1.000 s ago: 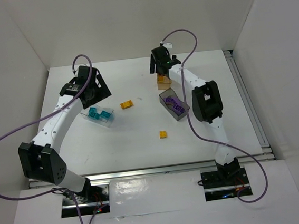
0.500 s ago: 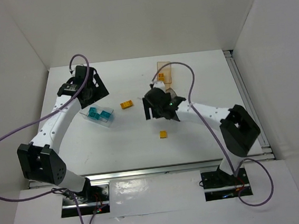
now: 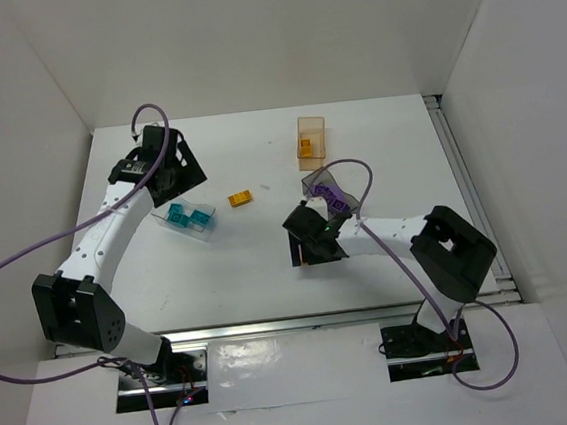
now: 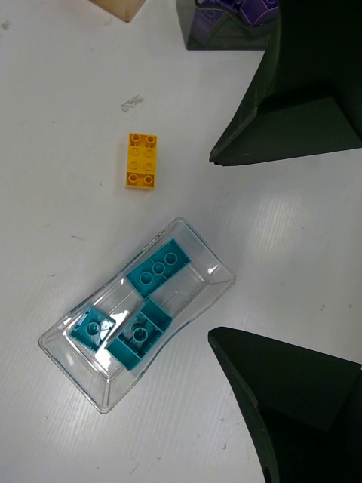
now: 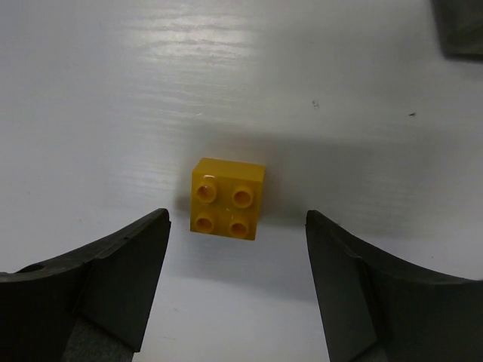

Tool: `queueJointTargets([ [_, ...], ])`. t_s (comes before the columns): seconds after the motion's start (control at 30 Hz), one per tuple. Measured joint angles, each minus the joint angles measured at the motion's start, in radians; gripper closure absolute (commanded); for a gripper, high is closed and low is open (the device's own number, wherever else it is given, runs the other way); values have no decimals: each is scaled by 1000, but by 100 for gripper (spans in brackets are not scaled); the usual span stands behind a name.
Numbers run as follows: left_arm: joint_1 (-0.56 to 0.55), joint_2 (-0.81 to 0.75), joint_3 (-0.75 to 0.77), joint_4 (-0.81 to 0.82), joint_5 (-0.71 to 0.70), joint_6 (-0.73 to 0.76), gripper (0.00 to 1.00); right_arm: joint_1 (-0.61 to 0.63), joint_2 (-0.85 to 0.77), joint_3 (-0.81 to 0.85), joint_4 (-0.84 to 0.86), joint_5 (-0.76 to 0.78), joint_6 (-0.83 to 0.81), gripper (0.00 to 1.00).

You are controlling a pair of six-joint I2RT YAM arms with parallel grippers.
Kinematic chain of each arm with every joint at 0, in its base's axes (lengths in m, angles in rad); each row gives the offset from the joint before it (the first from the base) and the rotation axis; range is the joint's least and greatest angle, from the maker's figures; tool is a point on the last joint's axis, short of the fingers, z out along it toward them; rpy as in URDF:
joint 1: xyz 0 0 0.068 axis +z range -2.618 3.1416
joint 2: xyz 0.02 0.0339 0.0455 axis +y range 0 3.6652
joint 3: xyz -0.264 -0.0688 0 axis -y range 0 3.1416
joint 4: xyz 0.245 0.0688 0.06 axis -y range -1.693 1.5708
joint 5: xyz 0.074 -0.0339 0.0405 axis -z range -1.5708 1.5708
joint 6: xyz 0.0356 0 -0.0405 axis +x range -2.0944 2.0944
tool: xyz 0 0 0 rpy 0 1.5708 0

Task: Sort the legos into containers by color

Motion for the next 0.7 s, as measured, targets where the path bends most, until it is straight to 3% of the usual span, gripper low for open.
queueJointTargets([
  [0.23, -7, 0, -2, 2, 0, 0, 5, 49, 75, 53, -6, 53, 8, 64],
  [0.47, -9, 0, -4, 3, 0, 0, 5, 41, 87, 186, -45, 132, -33, 65],
  [0.7, -10, 0, -7, 5, -3, -1, 5, -175, 184, 481, 20, 157, -176, 65],
])
